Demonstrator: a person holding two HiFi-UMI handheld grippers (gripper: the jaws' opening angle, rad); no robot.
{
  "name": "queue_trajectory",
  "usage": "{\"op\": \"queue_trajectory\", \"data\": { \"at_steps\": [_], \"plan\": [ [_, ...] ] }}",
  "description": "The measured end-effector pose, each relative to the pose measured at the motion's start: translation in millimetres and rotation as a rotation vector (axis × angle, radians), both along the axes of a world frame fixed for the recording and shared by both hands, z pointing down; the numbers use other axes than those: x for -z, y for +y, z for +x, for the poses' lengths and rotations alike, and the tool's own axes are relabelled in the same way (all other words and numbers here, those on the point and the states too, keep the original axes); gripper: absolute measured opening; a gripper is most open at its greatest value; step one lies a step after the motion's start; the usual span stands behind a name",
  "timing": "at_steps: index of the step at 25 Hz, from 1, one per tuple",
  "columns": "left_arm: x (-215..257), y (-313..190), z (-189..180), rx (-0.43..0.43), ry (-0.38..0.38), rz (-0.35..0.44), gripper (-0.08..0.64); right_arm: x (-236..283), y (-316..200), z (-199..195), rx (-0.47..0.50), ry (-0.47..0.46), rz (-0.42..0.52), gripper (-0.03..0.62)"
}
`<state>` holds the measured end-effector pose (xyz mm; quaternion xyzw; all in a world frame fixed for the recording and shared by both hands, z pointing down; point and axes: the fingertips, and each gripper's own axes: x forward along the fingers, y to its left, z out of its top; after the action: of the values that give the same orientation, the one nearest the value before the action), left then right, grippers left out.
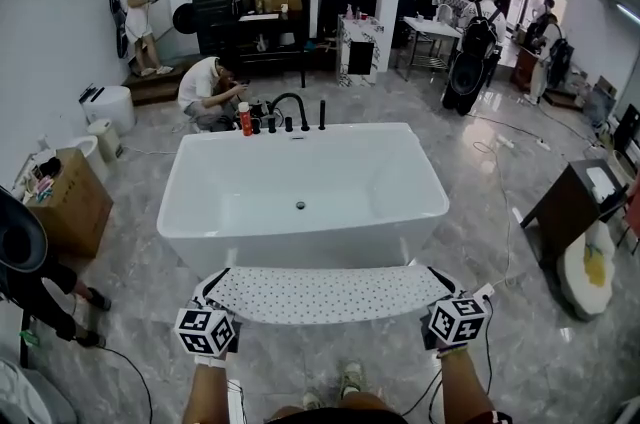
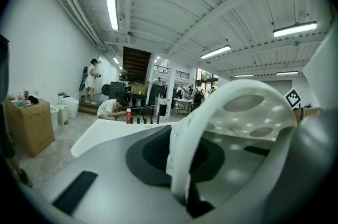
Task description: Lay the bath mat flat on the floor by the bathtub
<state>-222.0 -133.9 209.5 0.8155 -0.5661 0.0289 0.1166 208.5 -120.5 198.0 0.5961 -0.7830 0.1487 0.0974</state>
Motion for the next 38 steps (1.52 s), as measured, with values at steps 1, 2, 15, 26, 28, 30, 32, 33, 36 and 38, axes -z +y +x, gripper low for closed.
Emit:
{"op": "queue_trajectory", "data": {
  "at_steps": [1,2,15,26,28,30,32,33,36,38],
  "plan": [
    [-3,-6,3,0.0,-0.005,-0.002,0.026,-4,-6,3,0.002,0.0,-0.003,0.029],
    [-5,-12,5,0.001,-0.008,-0.004,0.026,-6,-13,5,0.005,-0.001,-0.006,0.029],
    [-27,-108,32,0.064,-0.02,-0.015,0.025,-36,-132,32,0.066,-0.026,-0.014,0.029],
    [-45,-159,30,0.103,-0.023,-0.02,0.025,-53,-199,29,0.086,-0.036,-0.018,0.029],
    [-50,-161,28,0.094,-0.028,-0.018,0.025,-55,-201,27,0.087,-0.036,-0.011,0.029],
    [-57,-163,28,0.081,-0.038,-0.016,0.025,-61,-200,27,0.087,-0.033,-0.009,0.029],
    [-65,-163,28,0.071,-0.047,-0.015,0.025,-70,-198,27,0.083,-0.027,-0.013,0.029],
    [-69,-162,28,0.067,-0.053,-0.016,0.025,-75,-196,26,0.078,-0.024,-0.016,0.029],
    [-78,-161,22,0.059,-0.065,-0.02,0.025,-90,-192,21,0.061,-0.022,-0.019,0.029],
    [-85,-160,17,0.057,-0.063,-0.023,0.025,-100,-188,16,0.055,-0.017,-0.02,0.029]
  ]
}}
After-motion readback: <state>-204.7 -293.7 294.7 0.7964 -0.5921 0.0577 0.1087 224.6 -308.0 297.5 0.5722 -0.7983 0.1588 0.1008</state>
